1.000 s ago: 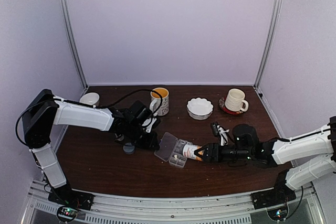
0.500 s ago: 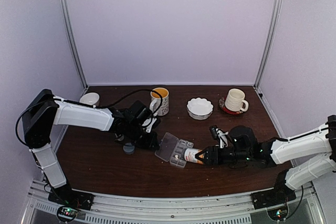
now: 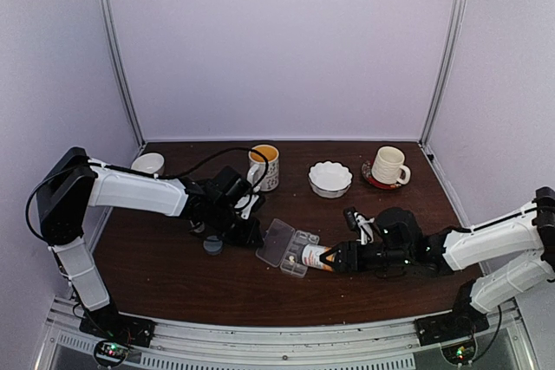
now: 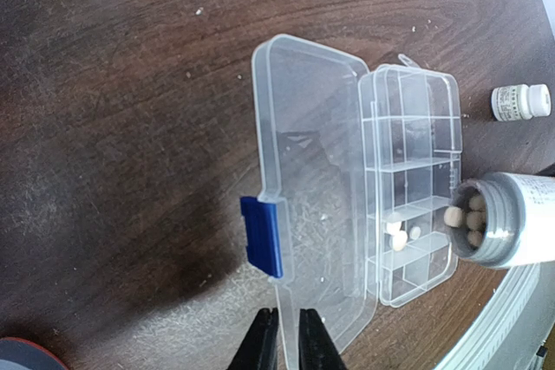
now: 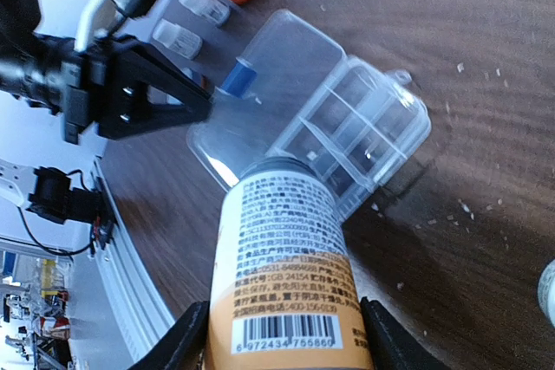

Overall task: Sort the pills into containers
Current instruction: Pour the pill into the compartment of the pill container.

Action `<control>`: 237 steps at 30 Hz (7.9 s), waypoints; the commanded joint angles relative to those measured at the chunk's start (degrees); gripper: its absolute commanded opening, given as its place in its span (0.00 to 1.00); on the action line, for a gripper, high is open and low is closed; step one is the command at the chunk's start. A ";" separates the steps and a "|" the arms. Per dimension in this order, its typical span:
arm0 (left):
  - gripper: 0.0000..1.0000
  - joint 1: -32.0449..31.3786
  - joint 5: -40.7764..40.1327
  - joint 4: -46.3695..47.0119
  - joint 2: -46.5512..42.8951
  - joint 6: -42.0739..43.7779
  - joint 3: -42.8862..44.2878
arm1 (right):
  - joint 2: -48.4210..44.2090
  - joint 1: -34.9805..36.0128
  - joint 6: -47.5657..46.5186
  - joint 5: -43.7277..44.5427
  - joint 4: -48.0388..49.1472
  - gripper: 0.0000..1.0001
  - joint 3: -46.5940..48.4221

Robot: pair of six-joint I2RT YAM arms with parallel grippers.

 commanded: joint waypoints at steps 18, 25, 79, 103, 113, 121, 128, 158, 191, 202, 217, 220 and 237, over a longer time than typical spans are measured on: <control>0.12 -0.05 0.09 -0.36 0.00 0.93 1.10 | -1.94 -0.19 1.10 -0.18 2.12 0.00 0.04; 0.12 -0.05 0.05 -0.38 -0.10 0.89 1.02 | -6.32 -0.19 1.03 -0.20 1.97 0.00 -0.15; 0.12 -0.05 0.47 -0.74 0.44 1.22 1.81 | -3.67 -0.02 -1.11 0.77 -4.05 0.00 2.25; 0.12 -0.05 0.61 -0.62 0.71 1.16 2.03 | -1.62 -0.06 -3.32 2.44 -8.44 0.00 2.67; 0.12 -0.05 0.65 -0.64 0.62 1.16 1.81 | -7.09 -0.08 -2.50 0.70 -5.29 0.00 2.25; 0.12 -0.04 0.72 -0.61 0.66 1.24 2.07 | 0.77 0.00 -3.14 0.18 -10.13 0.00 1.95; 0.12 -0.05 0.78 -0.66 0.71 1.25 2.20 | -1.23 -0.02 -5.80 1.74 -15.12 0.00 5.66; 0.12 -0.05 0.91 -0.58 1.06 1.42 2.44 | -1.31 -0.02 -5.34 0.53 -15.42 0.00 6.76; 0.12 -0.05 0.83 -0.62 0.98 1.35 2.34 | -4.45 -0.02 -4.29 -0.07 -14.16 0.00 8.29; 0.12 -0.05 0.96 -0.58 1.06 1.42 2.60 | -3.68 -0.02 -1.89 -1.17 -10.75 0.00 2.48; 0.12 -0.05 0.97 -0.60 1.14 1.33 2.60 | -4.98 -0.02 -4.71 0.33 -16.31 0.00 8.42; 0.12 -0.05 0.97 -0.58 1.14 1.34 2.59 | -7.58 -0.02 -4.37 0.12 -15.17 0.00 8.35; 0.12 -0.05 1.02 -1.23 1.23 1.69 3.25 | 0.22 0.06 -3.40 0.96 -14.92 0.00 4.69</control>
